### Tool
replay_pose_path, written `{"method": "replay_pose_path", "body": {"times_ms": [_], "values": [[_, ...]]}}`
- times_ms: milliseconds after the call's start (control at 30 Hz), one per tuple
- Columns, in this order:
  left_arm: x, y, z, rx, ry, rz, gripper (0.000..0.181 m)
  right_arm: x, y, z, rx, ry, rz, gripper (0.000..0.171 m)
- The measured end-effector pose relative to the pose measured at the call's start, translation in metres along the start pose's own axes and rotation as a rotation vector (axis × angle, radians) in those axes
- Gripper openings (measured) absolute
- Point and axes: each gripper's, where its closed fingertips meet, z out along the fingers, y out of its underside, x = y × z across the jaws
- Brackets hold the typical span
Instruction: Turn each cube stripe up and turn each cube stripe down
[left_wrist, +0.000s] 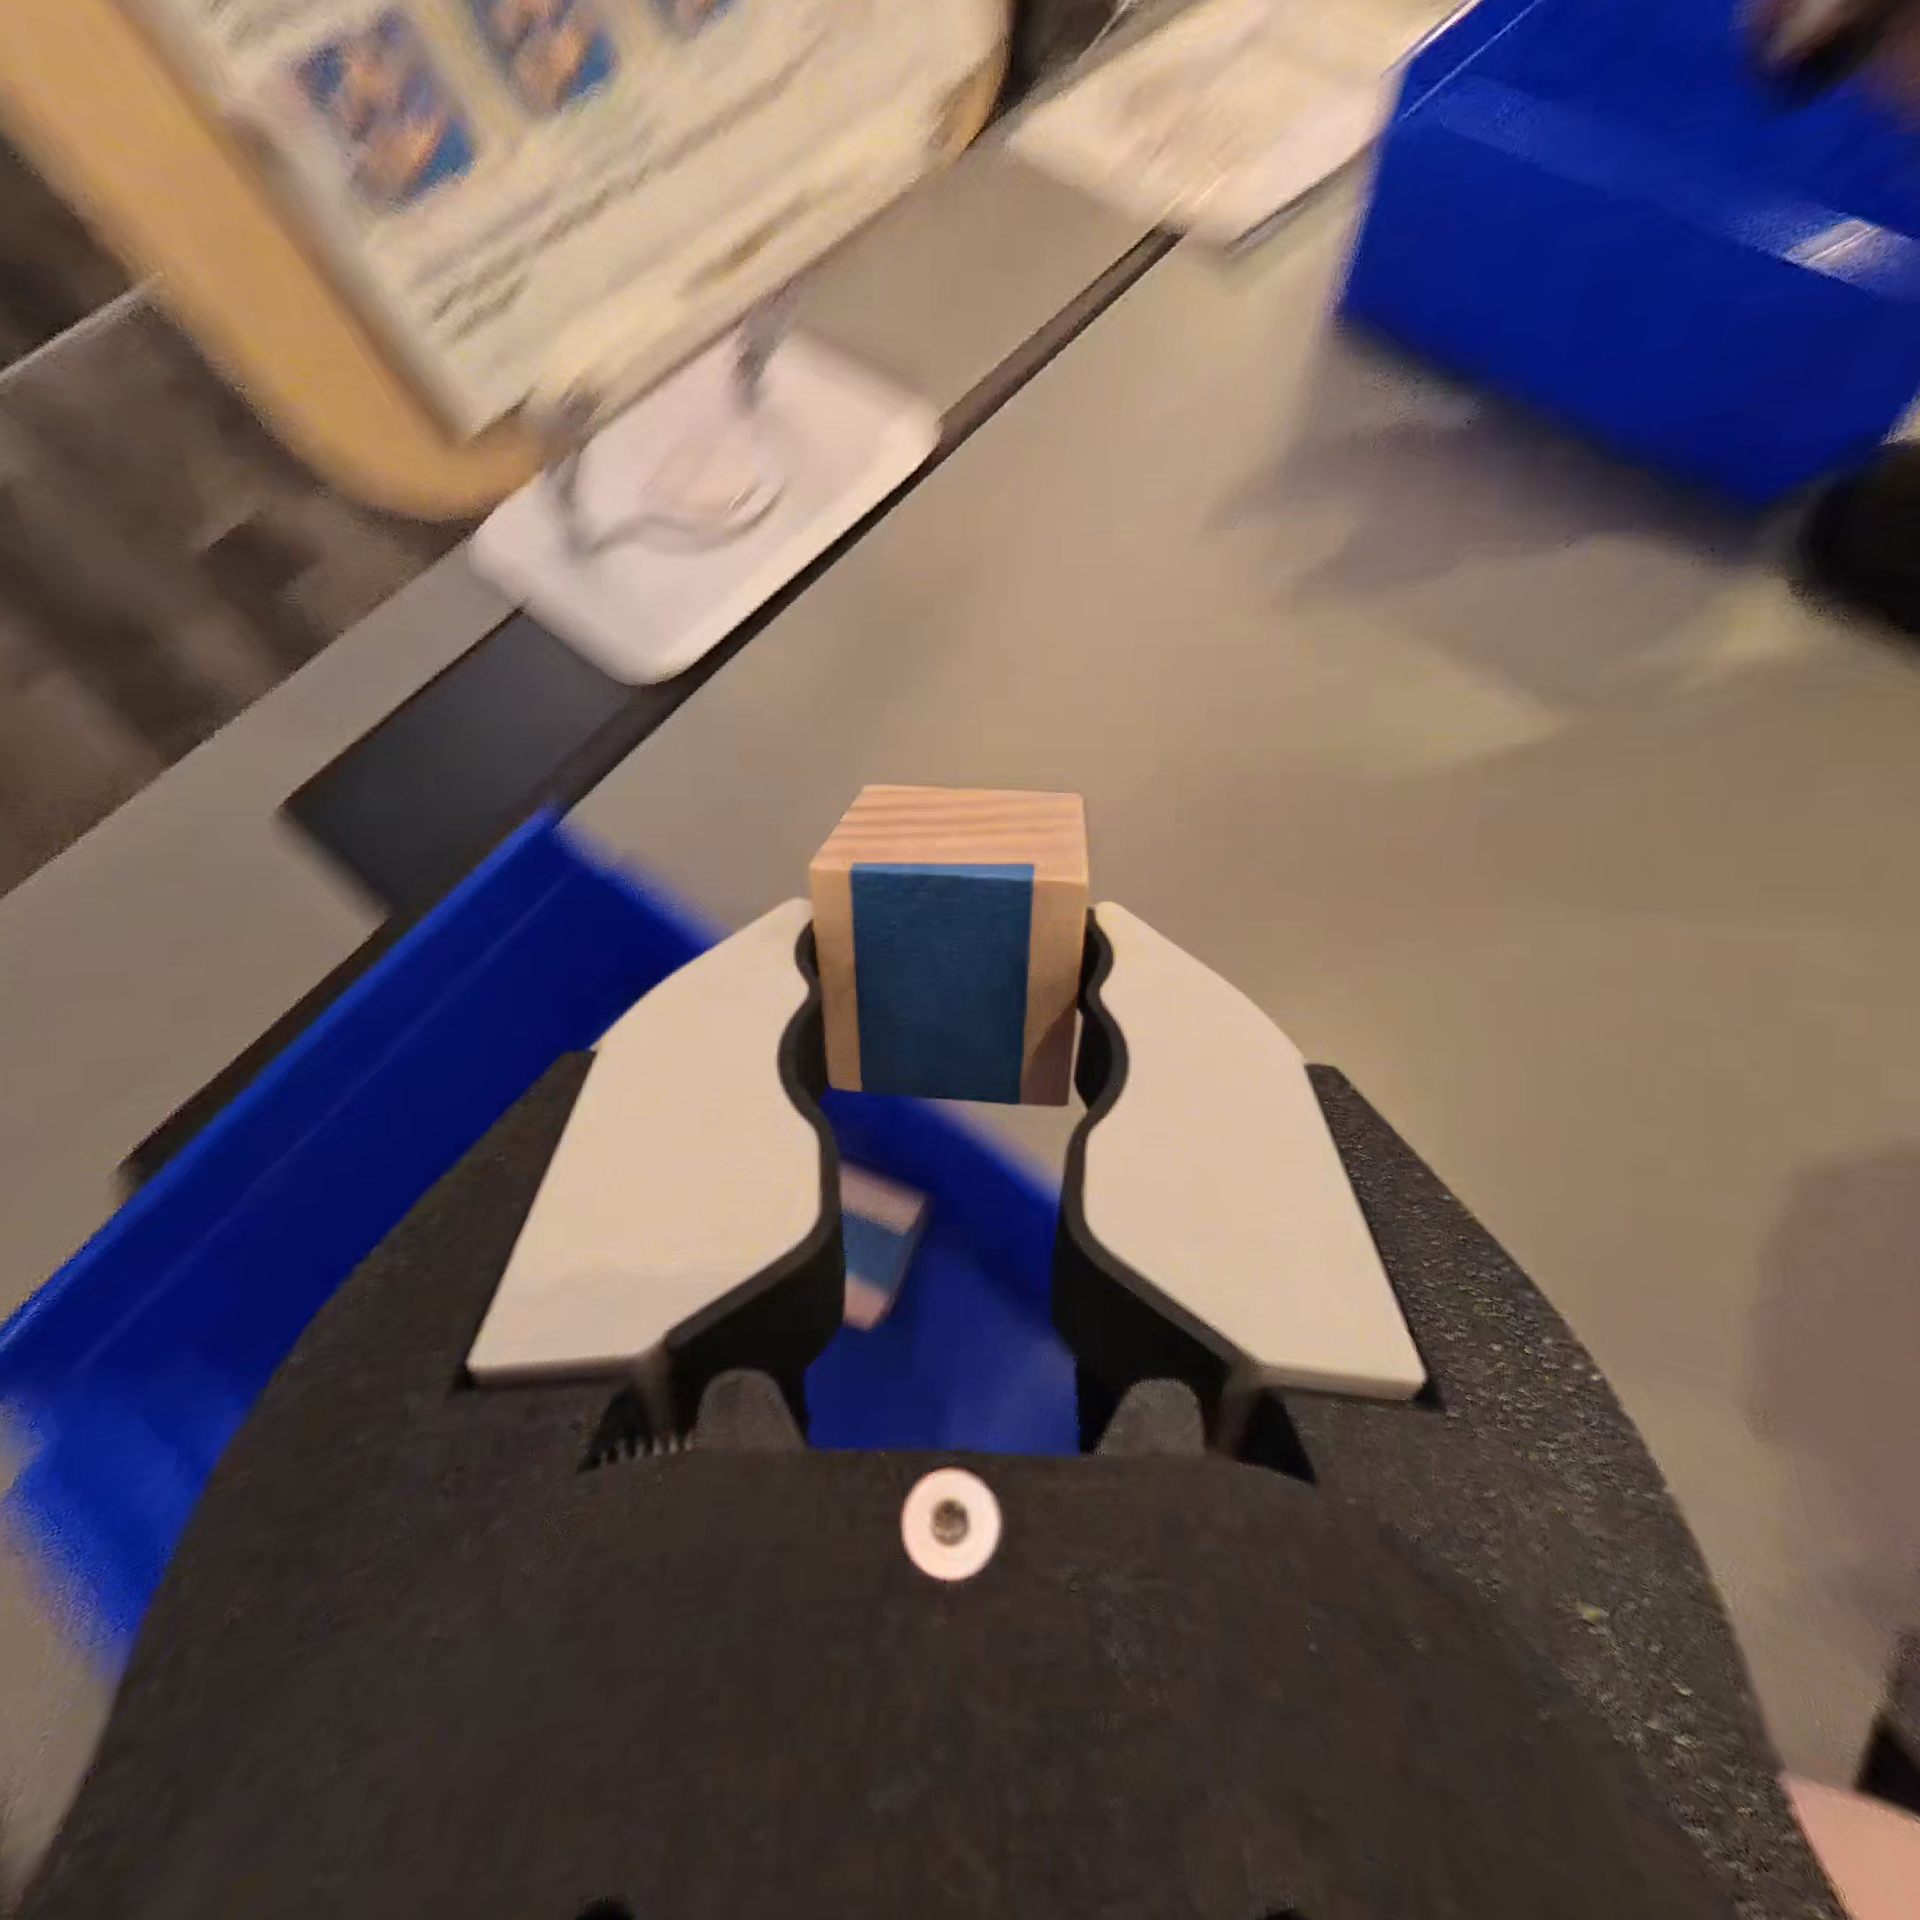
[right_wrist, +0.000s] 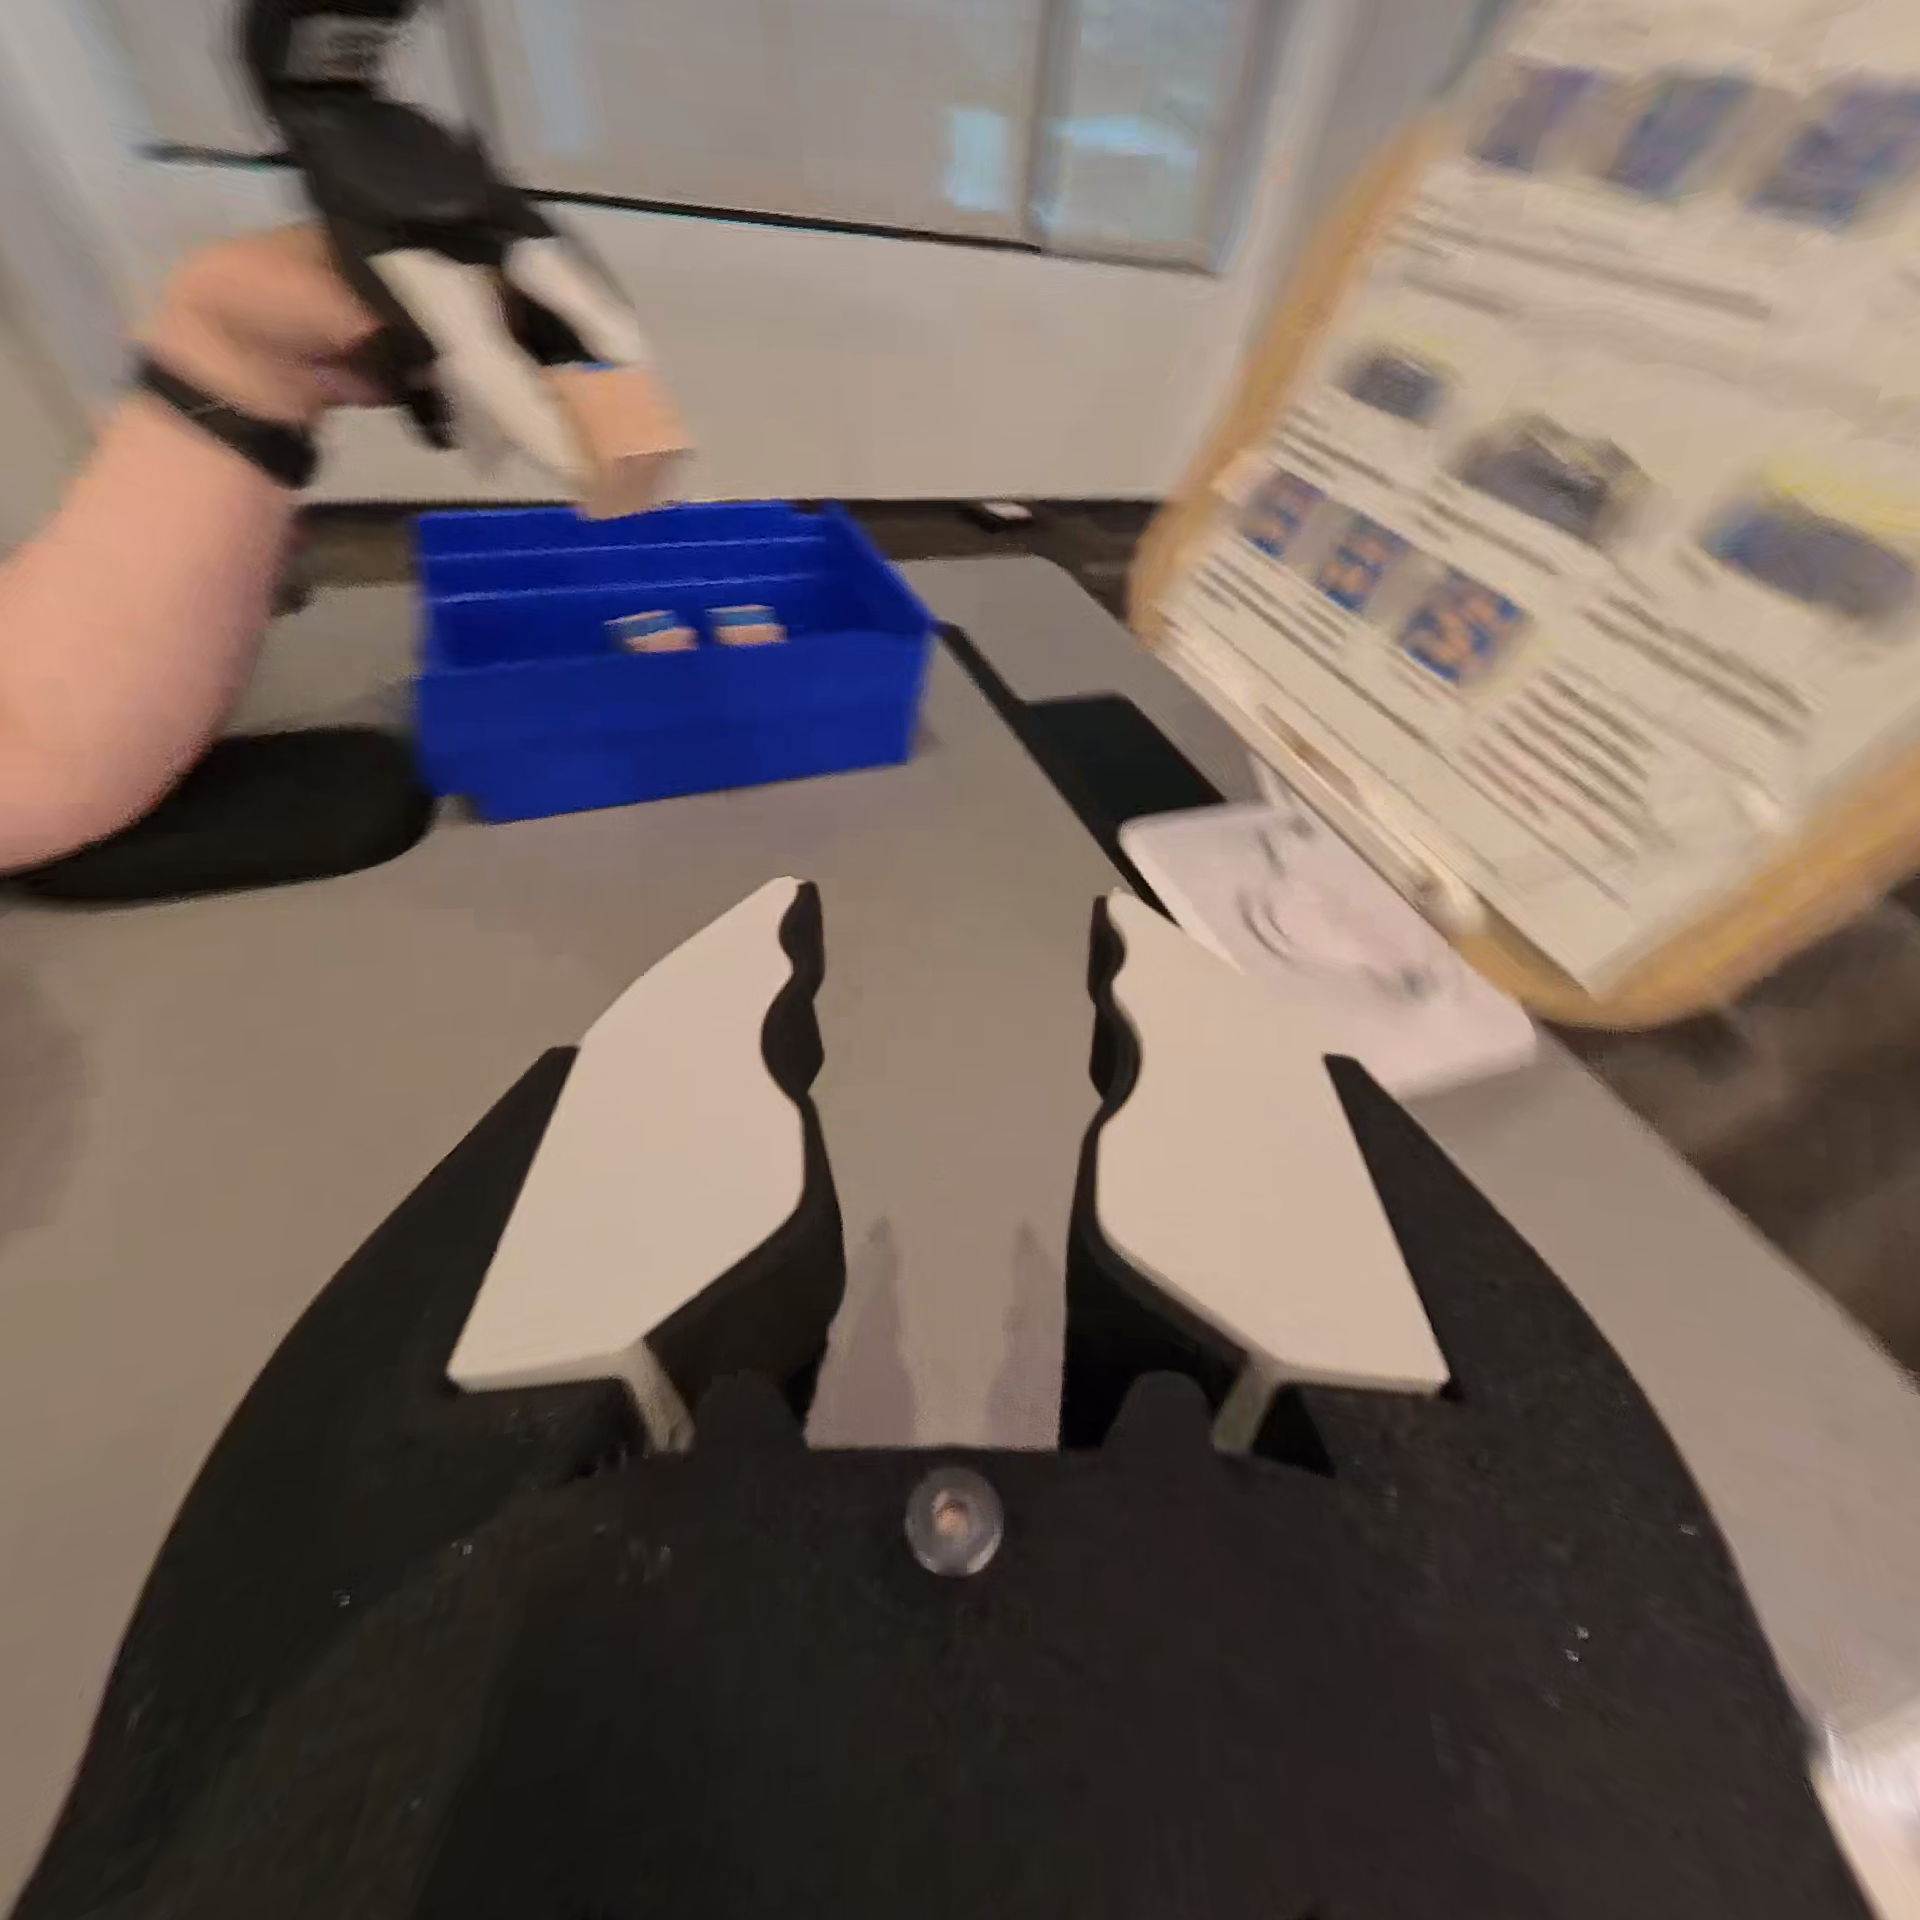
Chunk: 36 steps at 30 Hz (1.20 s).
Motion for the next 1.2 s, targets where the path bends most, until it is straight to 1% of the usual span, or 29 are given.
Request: {"method": "replay_pose_path", "body": {"times_ms": [33, 100, 167, 233, 333, 367, 433, 567, 767, 833, 967, 1067, 1133, 1167, 1200], "values": [[0.018, -0.018, 0.009, 0.057, 0.071, 0.001, 0.045, -0.020, -0.005, 0.010, -0.004, -0.044, -0.089, 0.056], [0.055, -0.047, 0.029, 0.131, 0.232, -0.046, 0.045, -0.051, -0.007, 0.029, -0.060, -0.061, -0.259, 0.067], [0.090, -0.064, 0.047, 0.157, 0.395, -0.104, 0.045, -0.084, -0.010, 0.046, -0.062, -0.089, -0.409, 0.073], [0.120, -0.074, 0.059, 0.170, 0.540, -0.141, 0.045, -0.106, -0.015, 0.060, -0.022, -0.059, -0.549, 0.078], [0.152, -0.083, 0.066, 0.189, 0.720, -0.203, 0.045, -0.121, -0.028, 0.068, 0.103, 0.084, -0.726, 0.073], [0.159, -0.084, 0.067, 0.187, 0.760, -0.215, 0.045, -0.125, -0.031, 0.067, 0.142, 0.122, -0.769, 0.071], [0.168, -0.084, 0.073, 0.173, 0.787, -0.220, 0.045, -0.132, -0.034, 0.067, 0.179, 0.159, -0.834, 0.069], [0.184, -0.087, 0.075, 0.175, 0.866, -0.240, 0.045, -0.131, -0.030, 0.073, 0.149, 0.182, -0.827, 0.066], [0.197, -0.090, 0.072, 0.178, 0.959, -0.265, 0.045, -0.131, -0.027, 0.075, 0.149, 0.185, -0.841, 0.052], [0.197, -0.089, 0.073, 0.175, 0.958, -0.261, 0.045, -0.129, -0.028, 0.075, 0.155, 0.192, -0.833, 0.046], [0.199, -0.089, 0.072, 0.182, 0.982, -0.265, 0.045, -0.131, -0.029, 0.073, 0.173, 0.189, -0.833, 0.046], [0.199, -0.091, 0.071, 0.184, 1.013, -0.297, 0.045, -0.131, -0.031, 0.072, 0.165, 0.142, -0.774, 0.046], [0.197, -0.094, 0.066, 0.180, 1.054, -0.340, 0.045, -0.130, -0.033, 0.068, 0.167, 0.088, -0.716, 0.046], [0.195, -0.093, 0.064, 0.170, 1.057, -0.346, 0.045, -0.127, -0.035, 0.063, 0.160, 0.084, -0.703, 0.046], [0.190, -0.091, 0.062, 0.164, 1.040, -0.339, 0.049, -0.120, -0.038, 0.057, 0.143, 0.094, -0.706, 0.046]]}}
